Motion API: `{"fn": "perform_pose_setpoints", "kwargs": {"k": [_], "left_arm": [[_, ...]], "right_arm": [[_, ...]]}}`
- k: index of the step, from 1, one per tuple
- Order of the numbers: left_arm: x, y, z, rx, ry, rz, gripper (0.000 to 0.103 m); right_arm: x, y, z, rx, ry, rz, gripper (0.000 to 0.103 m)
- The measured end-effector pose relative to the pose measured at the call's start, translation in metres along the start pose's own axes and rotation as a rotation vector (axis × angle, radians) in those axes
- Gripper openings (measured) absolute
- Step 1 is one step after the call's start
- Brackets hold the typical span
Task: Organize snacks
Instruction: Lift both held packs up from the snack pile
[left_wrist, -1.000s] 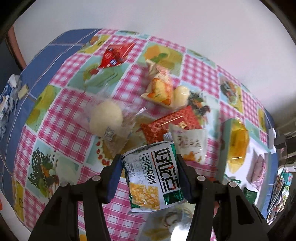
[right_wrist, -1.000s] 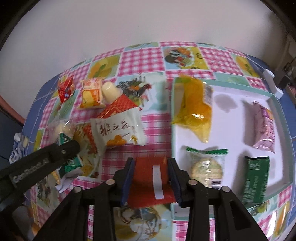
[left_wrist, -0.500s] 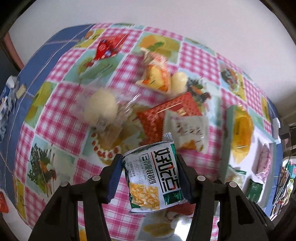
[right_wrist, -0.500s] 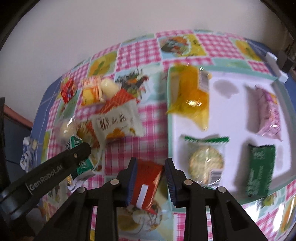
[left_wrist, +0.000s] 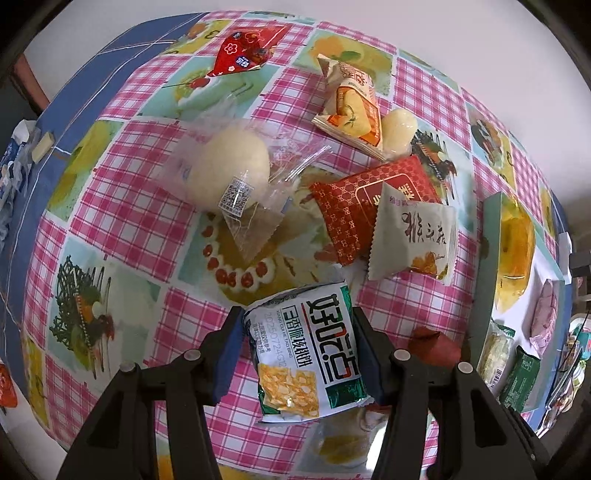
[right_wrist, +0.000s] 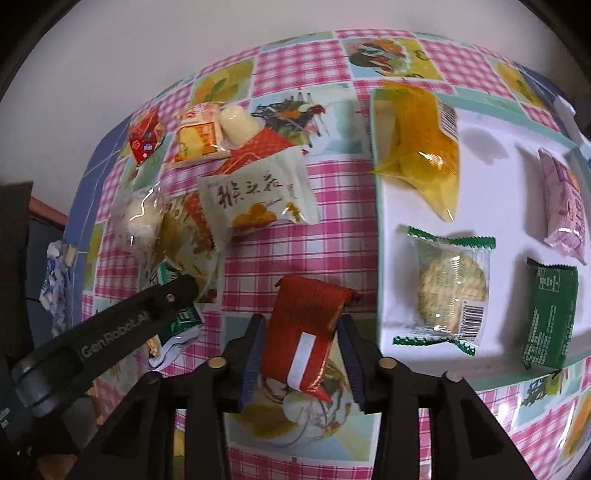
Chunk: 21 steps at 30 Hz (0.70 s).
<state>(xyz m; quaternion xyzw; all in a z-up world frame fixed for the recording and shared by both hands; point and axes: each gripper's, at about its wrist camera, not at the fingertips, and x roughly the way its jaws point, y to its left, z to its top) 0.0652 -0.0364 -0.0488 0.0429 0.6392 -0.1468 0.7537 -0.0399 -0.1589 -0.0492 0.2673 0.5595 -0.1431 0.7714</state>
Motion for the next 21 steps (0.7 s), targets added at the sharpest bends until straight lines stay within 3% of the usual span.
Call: {"fn": "perform_pose_setpoints", "kwargs": {"k": [12, 15, 21], "left_arm": [[0.013, -0.001, -0.011, 0.019, -0.005, 0.07, 0.058], [0.016, -0.005, -0.016, 0.037, -0.004, 0.082, 0.058], [0.017, -0.009, -0.031, 0.041, -0.01, 0.076, 0.058]], "right_arm": [[0.028, 0.022, 0.0, -0.106, 0.028, -0.132, 0.05], [0.031, 0.029, -0.002, -0.155, 0.016, -0.184, 0.048], [0.031, 0.031, -0.007, -0.168, 0.002, -0.208, 0.043]]}}
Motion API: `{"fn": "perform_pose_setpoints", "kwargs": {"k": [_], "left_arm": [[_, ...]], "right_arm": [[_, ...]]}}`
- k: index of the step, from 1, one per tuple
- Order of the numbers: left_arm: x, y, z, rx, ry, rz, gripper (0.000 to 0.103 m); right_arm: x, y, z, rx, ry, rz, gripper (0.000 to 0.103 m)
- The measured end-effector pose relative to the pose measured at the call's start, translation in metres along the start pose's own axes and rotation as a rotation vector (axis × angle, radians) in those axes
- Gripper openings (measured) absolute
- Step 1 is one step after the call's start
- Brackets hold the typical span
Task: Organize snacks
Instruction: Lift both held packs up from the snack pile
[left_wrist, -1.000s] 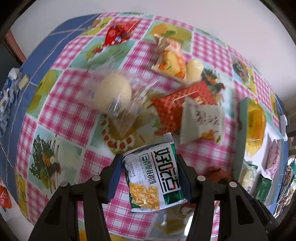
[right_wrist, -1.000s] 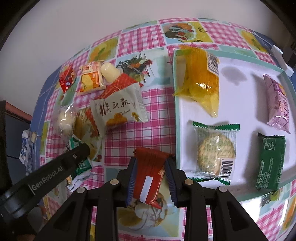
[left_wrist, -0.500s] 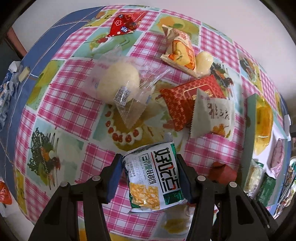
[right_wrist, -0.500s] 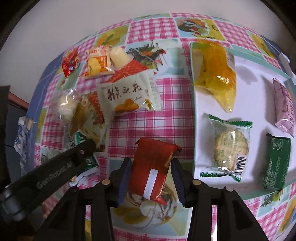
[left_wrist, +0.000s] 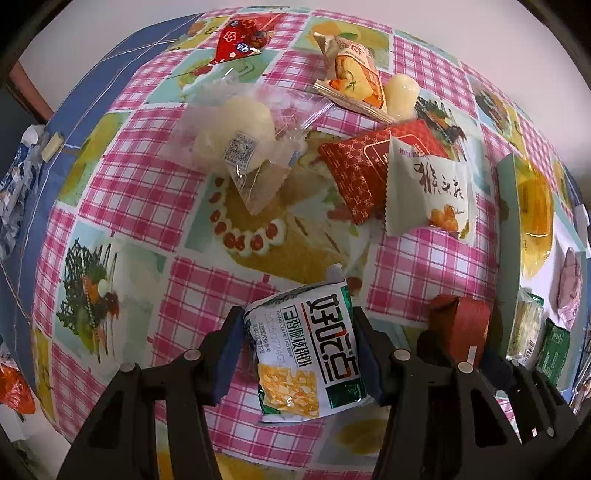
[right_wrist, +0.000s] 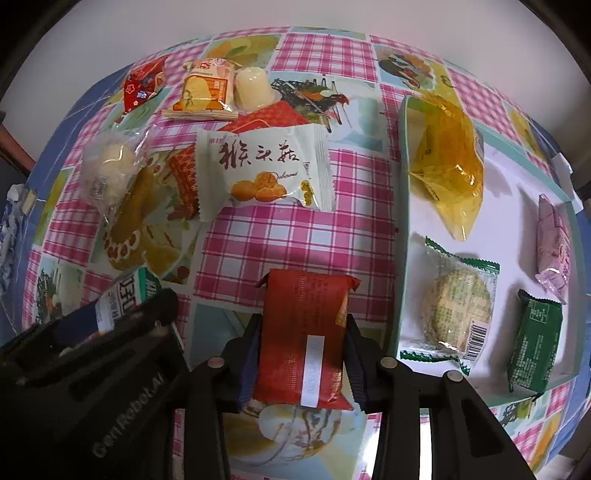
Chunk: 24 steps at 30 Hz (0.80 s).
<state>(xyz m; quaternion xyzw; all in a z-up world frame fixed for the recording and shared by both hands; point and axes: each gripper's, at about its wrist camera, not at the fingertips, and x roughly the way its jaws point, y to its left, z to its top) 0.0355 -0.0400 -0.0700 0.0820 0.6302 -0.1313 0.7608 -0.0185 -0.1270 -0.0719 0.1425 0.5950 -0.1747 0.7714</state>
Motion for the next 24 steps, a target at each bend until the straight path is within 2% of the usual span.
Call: {"fn": "perform_pose_setpoints", "kwargs": {"k": [9, 12, 20, 24], "left_arm": [[-0.029, 0.007, -0.025, -0.029, -0.113, -0.028, 0.058], [-0.039, 0.01, -0.03, -0.04, -0.149, -0.044, 0.058], [-0.061, 0.016, -0.02, -0.041, -0.234, -0.038, 0.058], [-0.066, 0.019, -0.019, -0.058, -0.261, -0.043, 0.058]], "right_arm": [[-0.02, -0.02, -0.014, 0.023, -0.024, 0.001, 0.042], [-0.031, -0.017, -0.017, 0.009, -0.054, -0.034, 0.042], [-0.063, -0.025, -0.023, 0.03, -0.119, -0.017, 0.042], [-0.062, -0.02, -0.017, 0.045, -0.143, -0.019, 0.042]]}}
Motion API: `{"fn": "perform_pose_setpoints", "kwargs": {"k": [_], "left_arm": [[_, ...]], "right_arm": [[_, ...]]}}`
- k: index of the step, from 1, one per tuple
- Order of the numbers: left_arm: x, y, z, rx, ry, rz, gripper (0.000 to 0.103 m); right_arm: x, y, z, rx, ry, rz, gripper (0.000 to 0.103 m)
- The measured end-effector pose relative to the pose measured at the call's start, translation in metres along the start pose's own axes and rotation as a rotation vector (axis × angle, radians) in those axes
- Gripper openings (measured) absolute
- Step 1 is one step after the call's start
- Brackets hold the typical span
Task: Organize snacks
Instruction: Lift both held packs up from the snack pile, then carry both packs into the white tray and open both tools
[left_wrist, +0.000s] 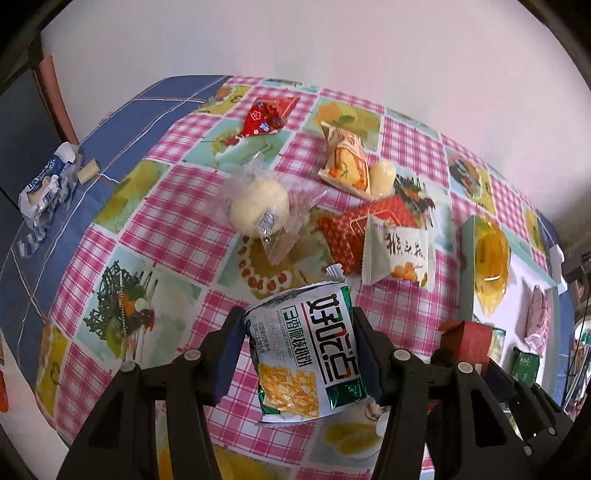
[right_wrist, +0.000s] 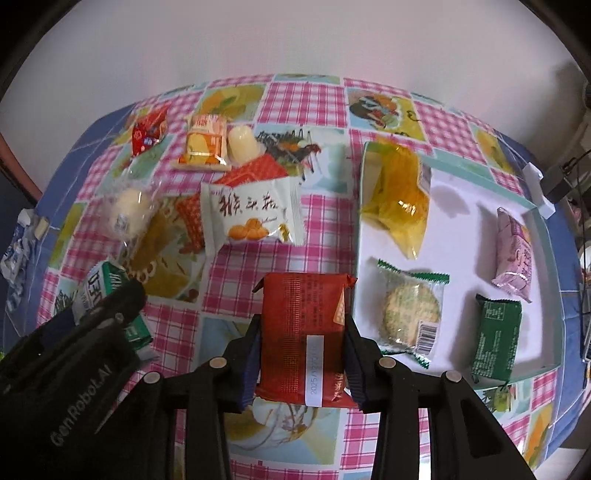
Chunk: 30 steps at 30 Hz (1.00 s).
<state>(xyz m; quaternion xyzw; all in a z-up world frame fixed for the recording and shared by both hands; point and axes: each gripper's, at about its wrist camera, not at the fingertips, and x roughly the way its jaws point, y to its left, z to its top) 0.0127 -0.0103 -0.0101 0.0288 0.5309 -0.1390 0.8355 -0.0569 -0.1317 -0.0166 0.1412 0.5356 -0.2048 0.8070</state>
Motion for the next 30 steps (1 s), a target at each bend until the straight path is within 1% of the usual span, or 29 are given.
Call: {"fn": "perform_pose_setpoints", "kwargs": {"k": [4, 9, 13, 18, 20, 23, 30], "left_arm": [[-0.001, -0.002, -0.003, 0.008, -0.008, 0.006, 0.058], [0.0, -0.007, -0.004, 0.031, -0.01, 0.014, 0.058], [0.002, -0.014, -0.005, 0.051, -0.008, 0.013, 0.058], [0.0, -0.026, -0.003, 0.074, -0.004, -0.029, 0.058], [-0.002, -0.037, -0.004, 0.108, -0.011, -0.03, 0.058], [-0.005, -0.055, -0.007, 0.143, -0.013, -0.059, 0.058], [-0.006, -0.114, -0.006, 0.261, -0.017, -0.119, 0.058]], "right_arm": [[-0.001, -0.009, 0.004, 0.025, -0.015, -0.021, 0.042], [-0.005, -0.019, 0.012, 0.051, -0.058, -0.056, 0.042], [-0.008, -0.034, 0.017, 0.091, -0.081, -0.086, 0.042], [-0.014, -0.066, 0.025, 0.186, -0.103, -0.123, 0.042], [-0.022, -0.083, 0.027, 0.231, -0.133, -0.149, 0.042], [-0.027, -0.106, 0.027, 0.297, -0.146, -0.162, 0.042], [-0.026, -0.169, 0.023, 0.478, -0.137, -0.196, 0.042]]}}
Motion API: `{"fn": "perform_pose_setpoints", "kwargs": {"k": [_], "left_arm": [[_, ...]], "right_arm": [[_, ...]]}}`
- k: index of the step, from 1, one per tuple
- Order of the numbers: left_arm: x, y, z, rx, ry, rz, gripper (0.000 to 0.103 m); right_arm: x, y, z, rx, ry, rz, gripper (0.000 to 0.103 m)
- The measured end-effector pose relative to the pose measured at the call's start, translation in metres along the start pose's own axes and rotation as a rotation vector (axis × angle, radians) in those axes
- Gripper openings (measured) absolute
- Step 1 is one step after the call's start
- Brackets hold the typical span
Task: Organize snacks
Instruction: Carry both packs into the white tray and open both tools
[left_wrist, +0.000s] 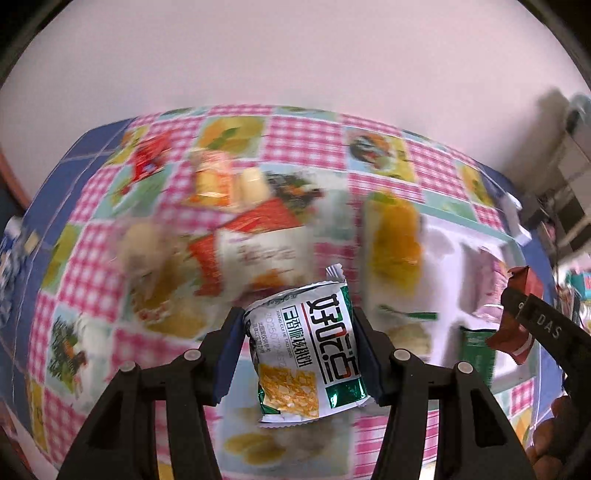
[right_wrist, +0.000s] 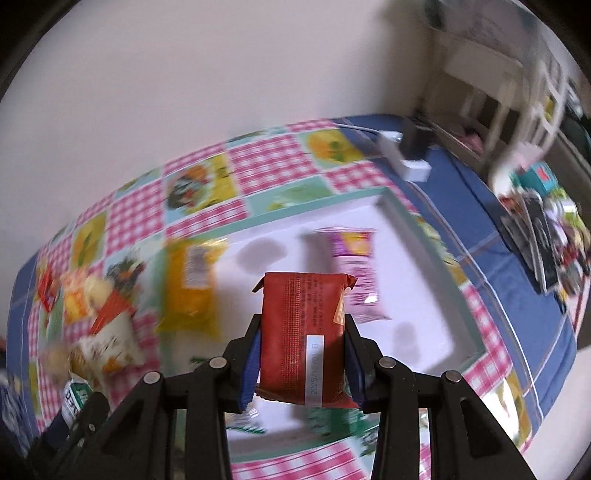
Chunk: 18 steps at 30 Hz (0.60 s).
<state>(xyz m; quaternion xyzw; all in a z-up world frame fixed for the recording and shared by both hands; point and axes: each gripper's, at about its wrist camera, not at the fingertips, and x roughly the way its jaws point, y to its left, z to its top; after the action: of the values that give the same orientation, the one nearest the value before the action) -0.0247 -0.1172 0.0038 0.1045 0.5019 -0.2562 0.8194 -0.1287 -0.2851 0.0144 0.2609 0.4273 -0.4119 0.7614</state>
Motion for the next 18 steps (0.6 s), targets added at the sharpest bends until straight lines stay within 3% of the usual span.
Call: {"fn": "perform_pose_setpoints", "kwargs": {"k": [11, 18], "left_arm": [[0.03, -0.105, 0.017, 0.231, 0.017, -0.088, 0.058], [0.052, -0.138, 0.009, 0.305, 0.045, -0.093, 0.058]], "right_arm": [[0.025, -0.075, 0.011, 0.203, 0.047, -0.108, 0.042], [0.04, -0.096, 0.008, 0.257, 0.09, -0.141, 0.042]]}}
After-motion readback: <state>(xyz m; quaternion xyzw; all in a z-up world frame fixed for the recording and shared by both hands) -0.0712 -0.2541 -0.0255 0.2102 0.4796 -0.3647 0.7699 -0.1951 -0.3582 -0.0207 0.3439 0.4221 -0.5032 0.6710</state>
